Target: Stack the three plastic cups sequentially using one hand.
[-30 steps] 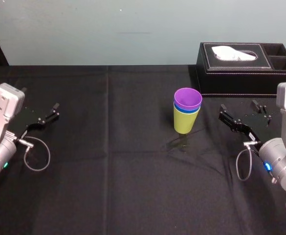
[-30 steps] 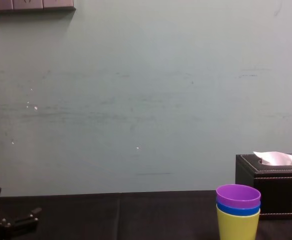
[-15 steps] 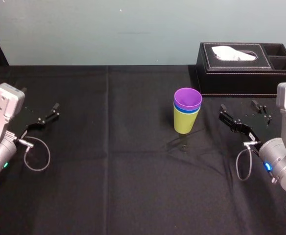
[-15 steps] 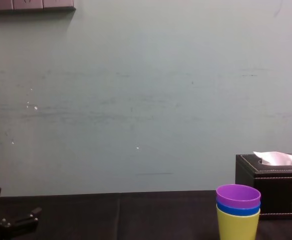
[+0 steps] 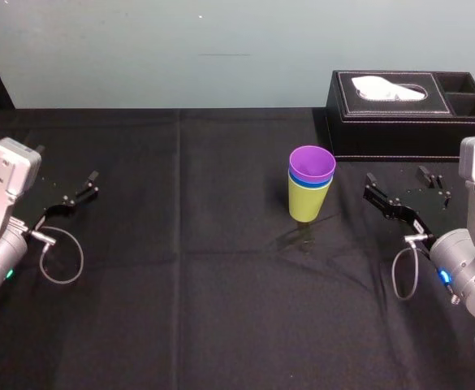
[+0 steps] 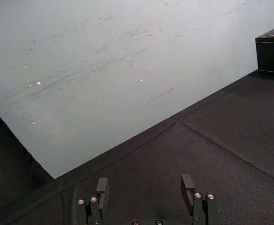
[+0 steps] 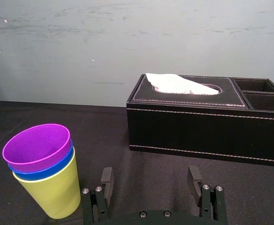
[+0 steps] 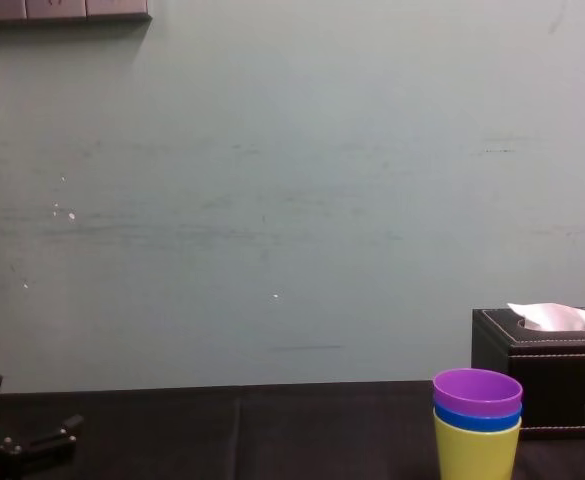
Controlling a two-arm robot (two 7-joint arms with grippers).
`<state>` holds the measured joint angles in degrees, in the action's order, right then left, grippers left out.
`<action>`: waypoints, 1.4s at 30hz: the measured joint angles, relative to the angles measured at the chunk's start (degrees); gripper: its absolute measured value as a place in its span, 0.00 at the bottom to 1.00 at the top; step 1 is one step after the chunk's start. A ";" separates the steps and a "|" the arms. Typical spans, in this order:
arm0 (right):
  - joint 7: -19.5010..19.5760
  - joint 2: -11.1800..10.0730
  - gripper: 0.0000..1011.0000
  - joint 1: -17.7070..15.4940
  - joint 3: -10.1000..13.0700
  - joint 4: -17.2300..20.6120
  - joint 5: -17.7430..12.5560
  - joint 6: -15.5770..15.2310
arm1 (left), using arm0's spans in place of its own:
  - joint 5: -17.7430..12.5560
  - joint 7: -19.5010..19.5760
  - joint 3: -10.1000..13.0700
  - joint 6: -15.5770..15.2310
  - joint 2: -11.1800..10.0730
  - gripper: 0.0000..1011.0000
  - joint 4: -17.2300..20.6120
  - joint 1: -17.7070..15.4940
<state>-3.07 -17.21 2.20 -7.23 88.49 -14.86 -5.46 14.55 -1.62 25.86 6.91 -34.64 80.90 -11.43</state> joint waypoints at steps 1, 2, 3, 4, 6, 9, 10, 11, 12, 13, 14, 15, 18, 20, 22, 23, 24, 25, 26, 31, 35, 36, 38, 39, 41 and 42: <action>0.00 0.00 0.99 0.00 0.00 0.00 0.00 0.00 | 0.00 0.00 0.00 0.00 0.00 1.00 0.00 0.00; 0.00 0.00 0.99 0.00 0.00 0.00 0.00 0.00 | 0.00 0.00 0.00 0.00 0.00 1.00 0.00 0.00; 0.00 0.00 0.99 0.00 0.00 0.00 0.00 0.00 | 0.00 0.00 0.00 0.00 0.00 1.00 0.00 0.00; 0.00 0.00 0.99 0.00 0.00 0.00 0.00 0.00 | 0.00 0.00 0.00 0.00 0.00 1.00 0.00 0.00; 0.00 0.00 0.99 0.00 0.00 0.00 0.00 0.00 | 0.00 0.00 0.00 0.00 0.00 1.00 0.00 0.00; 0.00 0.00 0.99 0.00 0.00 0.00 0.00 0.00 | 0.00 0.00 0.00 0.00 0.00 1.00 0.00 0.00; 0.00 0.00 0.99 0.00 0.00 0.00 0.00 0.00 | 0.00 0.00 0.00 0.00 0.00 1.00 0.00 0.00; 0.00 0.00 0.99 0.00 0.00 0.00 0.00 0.00 | 0.00 0.00 0.00 0.00 0.00 1.00 0.00 0.00; 0.00 0.00 0.99 0.00 0.00 0.00 0.00 0.00 | 0.00 0.00 0.00 0.00 0.00 1.00 0.00 0.00; 0.00 0.00 0.99 0.00 0.00 0.00 0.00 0.00 | 0.00 0.00 0.00 0.00 0.00 1.00 0.00 0.00; 0.00 0.00 0.99 0.00 0.00 0.00 0.00 0.00 | 0.00 0.00 0.00 0.00 0.00 1.00 0.00 0.00; 0.00 0.00 0.99 0.00 0.00 0.00 0.00 0.00 | 0.00 0.00 0.00 0.00 0.00 1.00 0.00 0.00; 0.00 0.00 0.99 0.00 0.00 0.00 0.00 0.00 | 0.00 0.00 0.00 0.00 0.00 1.00 0.00 0.00; 0.00 0.00 0.99 0.00 0.00 0.00 0.00 0.00 | 0.00 0.00 0.00 0.00 0.00 1.00 0.00 0.00; 0.00 0.00 0.99 0.00 0.00 0.00 0.00 0.00 | 0.00 0.00 0.00 0.00 0.00 1.00 0.00 0.00; 0.00 0.00 0.99 0.00 0.00 0.00 0.00 0.00 | 0.00 0.00 0.00 0.00 0.00 1.00 0.00 0.00; 0.00 0.00 0.99 0.00 0.00 0.00 0.00 0.00 | 0.00 0.00 0.00 0.00 0.00 1.00 0.00 0.00; 0.00 0.00 0.99 0.00 0.00 0.00 0.00 0.00 | 0.00 0.00 0.00 0.00 0.00 1.00 0.00 0.00; 0.00 0.00 0.99 0.00 0.00 0.00 0.00 0.00 | 0.00 0.00 0.00 0.00 0.00 1.00 0.00 0.00; 0.00 0.00 0.99 0.00 0.00 0.00 0.00 0.00 | 0.00 0.00 0.00 0.00 0.00 1.00 0.00 0.00; 0.00 0.00 0.99 0.00 0.00 0.00 0.00 0.00 | 0.00 0.00 0.00 0.00 0.00 1.00 0.00 0.00; 0.00 0.00 0.99 0.00 0.00 0.00 0.00 0.00 | 0.00 0.00 0.00 0.00 0.00 1.00 0.00 0.00; 0.00 0.00 0.99 0.00 0.00 0.00 0.00 0.00 | 0.00 0.00 0.00 0.00 0.00 1.00 0.00 0.00; 0.00 0.00 0.99 0.00 0.00 0.00 0.00 0.00 | 0.00 0.00 0.00 0.00 0.00 1.00 0.00 0.00; 0.00 0.00 0.99 0.00 0.00 0.00 0.00 0.00 | 0.00 0.00 0.00 0.00 0.00 1.00 0.00 0.00; 0.00 0.00 0.99 0.00 0.00 0.00 0.00 0.00 | 0.00 0.00 0.00 0.00 0.00 1.00 0.00 0.00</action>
<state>-3.07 -17.21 2.20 -7.23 88.49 -14.86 -5.46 14.55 -1.62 25.86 6.91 -34.65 80.90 -11.43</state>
